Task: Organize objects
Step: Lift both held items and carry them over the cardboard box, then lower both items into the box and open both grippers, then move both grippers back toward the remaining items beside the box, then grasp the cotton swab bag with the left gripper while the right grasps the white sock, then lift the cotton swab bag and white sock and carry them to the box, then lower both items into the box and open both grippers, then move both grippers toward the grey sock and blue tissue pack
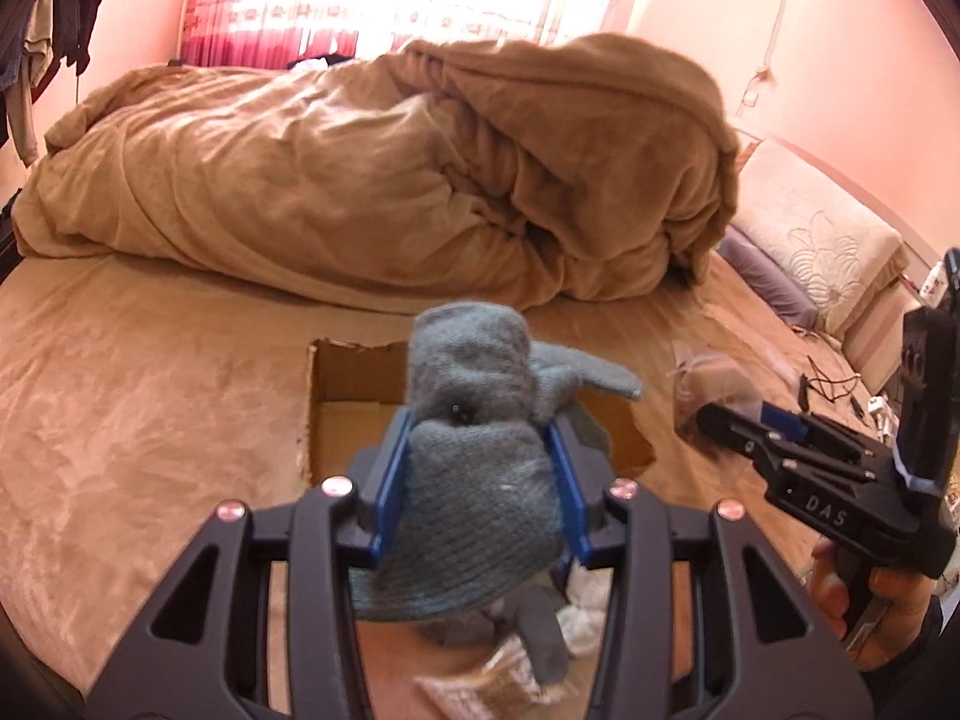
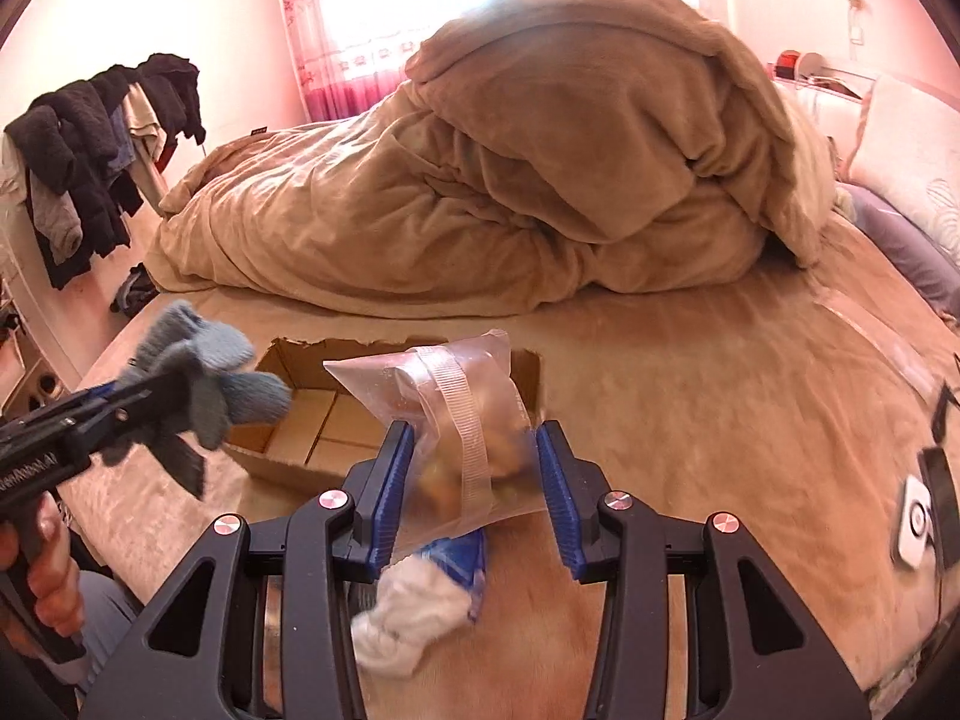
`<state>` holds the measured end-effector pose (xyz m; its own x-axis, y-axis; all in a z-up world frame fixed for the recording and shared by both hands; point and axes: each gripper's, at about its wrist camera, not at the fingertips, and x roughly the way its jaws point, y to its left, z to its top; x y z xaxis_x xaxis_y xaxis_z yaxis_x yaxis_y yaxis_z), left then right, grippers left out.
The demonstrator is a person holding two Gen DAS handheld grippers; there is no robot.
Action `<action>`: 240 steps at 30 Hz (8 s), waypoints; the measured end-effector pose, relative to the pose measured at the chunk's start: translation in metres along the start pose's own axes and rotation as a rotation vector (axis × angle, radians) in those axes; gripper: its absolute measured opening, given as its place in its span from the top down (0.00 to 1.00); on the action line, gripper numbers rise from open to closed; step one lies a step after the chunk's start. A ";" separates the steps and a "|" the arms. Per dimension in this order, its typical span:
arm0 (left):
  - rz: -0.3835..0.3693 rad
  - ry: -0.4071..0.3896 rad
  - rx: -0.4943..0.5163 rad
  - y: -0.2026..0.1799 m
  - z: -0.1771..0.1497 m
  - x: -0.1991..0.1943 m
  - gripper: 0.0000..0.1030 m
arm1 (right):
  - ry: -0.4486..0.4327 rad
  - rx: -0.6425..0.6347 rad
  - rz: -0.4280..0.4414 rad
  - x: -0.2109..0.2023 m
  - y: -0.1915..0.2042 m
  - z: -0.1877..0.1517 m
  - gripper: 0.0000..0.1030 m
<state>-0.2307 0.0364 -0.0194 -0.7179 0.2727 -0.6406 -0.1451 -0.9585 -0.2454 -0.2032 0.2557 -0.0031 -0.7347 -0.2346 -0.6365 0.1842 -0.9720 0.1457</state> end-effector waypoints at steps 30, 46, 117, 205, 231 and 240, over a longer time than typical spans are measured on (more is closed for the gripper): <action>0.067 0.187 -0.044 0.010 -0.015 0.119 0.28 | 0.084 -0.021 0.023 0.115 -0.005 -0.009 0.37; 0.051 -0.010 0.018 -0.020 -0.024 -0.034 0.08 | -0.031 0.040 -0.019 -0.014 -0.002 -0.017 0.31; -0.001 0.162 0.031 -0.016 -0.171 0.009 0.42 | 0.167 0.098 0.151 0.040 0.014 -0.122 0.66; 0.137 0.186 0.062 0.044 0.009 0.103 0.35 | 0.206 -0.070 0.178 0.127 0.036 0.000 0.63; 0.149 0.006 0.079 0.003 -0.005 -0.071 0.08 | -0.003 0.049 0.064 -0.026 0.023 0.008 0.36; 0.146 -0.033 0.059 -0.011 -0.024 -0.122 0.07 | -0.065 0.027 0.080 -0.087 0.032 -0.006 0.36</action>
<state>-0.1246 0.0160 0.0439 -0.7559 0.1279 -0.6421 -0.0765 -0.9913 -0.1074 -0.1290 0.2451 0.0522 -0.7597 -0.3104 -0.5714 0.2265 -0.9500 0.2149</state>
